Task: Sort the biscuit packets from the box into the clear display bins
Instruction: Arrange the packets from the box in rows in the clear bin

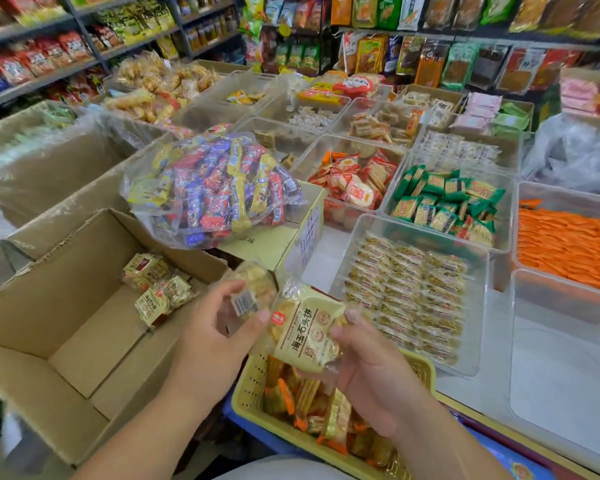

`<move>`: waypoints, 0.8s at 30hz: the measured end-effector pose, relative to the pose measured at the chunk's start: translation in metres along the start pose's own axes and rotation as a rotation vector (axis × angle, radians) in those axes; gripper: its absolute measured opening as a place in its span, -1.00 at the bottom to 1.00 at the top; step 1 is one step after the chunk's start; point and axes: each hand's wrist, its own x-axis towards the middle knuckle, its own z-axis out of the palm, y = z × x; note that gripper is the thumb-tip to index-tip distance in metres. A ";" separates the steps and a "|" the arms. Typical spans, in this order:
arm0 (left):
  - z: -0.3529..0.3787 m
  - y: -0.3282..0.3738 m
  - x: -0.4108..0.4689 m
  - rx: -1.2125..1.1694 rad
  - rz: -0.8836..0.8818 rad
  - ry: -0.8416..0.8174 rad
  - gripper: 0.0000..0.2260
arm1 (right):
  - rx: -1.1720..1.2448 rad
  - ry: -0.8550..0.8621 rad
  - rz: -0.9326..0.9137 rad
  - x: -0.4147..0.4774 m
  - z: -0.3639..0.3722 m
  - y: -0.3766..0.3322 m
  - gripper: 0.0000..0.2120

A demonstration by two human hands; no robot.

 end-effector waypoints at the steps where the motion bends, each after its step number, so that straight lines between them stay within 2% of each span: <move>1: 0.001 0.000 0.000 -0.148 -0.081 -0.068 -0.66 | -0.007 -0.012 0.005 0.000 0.001 0.001 -0.57; 3: 0.002 0.003 -0.004 -0.389 -0.178 -0.200 -0.70 | -0.021 -0.021 0.020 0.000 0.003 0.002 -0.55; 5: 0.004 0.005 -0.007 -0.435 -0.190 -0.280 -0.69 | -0.063 -0.005 0.012 0.001 0.004 0.003 -0.59; 8: 0.009 0.002 -0.007 -0.371 -0.145 -0.253 -0.82 | -0.221 0.163 -0.067 0.005 0.008 0.009 -0.64; 11: 0.012 -0.006 -0.006 -0.259 -0.134 -0.215 -0.73 | -0.452 0.458 -0.169 0.009 0.009 0.017 -0.49; 13: 0.012 -0.010 -0.007 -0.216 -0.113 -0.201 -0.73 | -0.645 0.522 -0.237 0.011 0.008 0.023 -0.43; 16: 0.019 -0.011 -0.007 -0.175 -0.096 -0.214 -0.60 | -0.824 0.579 -0.306 0.014 0.002 0.030 -0.46; 18: 0.026 -0.010 -0.007 -0.203 -0.073 -0.240 -0.55 | -0.909 0.576 -0.309 0.014 0.002 0.034 -0.40; 20: 0.032 -0.008 -0.005 -0.183 -0.029 -0.281 -0.53 | -0.960 0.495 -0.246 0.014 0.001 0.036 -0.07; 21: 0.034 -0.007 -0.003 -0.175 -0.011 -0.310 -0.52 | -0.977 0.454 -0.202 0.015 0.000 0.036 0.04; 24: 0.036 -0.006 0.000 -0.139 0.026 -0.355 -0.49 | -1.035 0.370 -0.110 0.020 -0.003 0.028 0.14</move>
